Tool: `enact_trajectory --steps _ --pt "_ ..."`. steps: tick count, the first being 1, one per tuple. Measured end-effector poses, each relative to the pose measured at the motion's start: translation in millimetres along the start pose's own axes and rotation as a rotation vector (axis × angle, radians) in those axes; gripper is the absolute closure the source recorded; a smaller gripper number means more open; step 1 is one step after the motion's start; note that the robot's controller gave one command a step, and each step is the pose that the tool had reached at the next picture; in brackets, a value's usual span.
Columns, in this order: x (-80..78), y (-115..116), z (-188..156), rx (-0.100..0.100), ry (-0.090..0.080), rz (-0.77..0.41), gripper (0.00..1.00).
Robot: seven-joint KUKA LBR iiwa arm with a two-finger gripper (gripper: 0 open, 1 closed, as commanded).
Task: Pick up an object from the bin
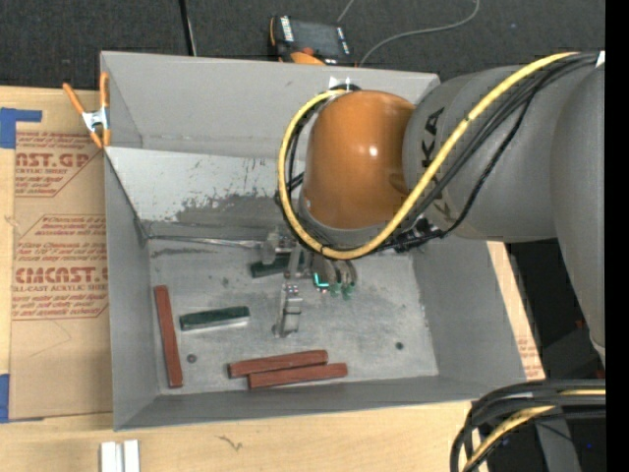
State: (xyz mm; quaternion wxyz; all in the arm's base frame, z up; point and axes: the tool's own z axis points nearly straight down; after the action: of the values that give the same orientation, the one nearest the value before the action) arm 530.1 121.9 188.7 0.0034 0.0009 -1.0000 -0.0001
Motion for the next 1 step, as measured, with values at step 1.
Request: enact_trajectory --steps 1 --pt "-16.1 23.2 43.1 0.0 -0.006 -0.182 0.0"
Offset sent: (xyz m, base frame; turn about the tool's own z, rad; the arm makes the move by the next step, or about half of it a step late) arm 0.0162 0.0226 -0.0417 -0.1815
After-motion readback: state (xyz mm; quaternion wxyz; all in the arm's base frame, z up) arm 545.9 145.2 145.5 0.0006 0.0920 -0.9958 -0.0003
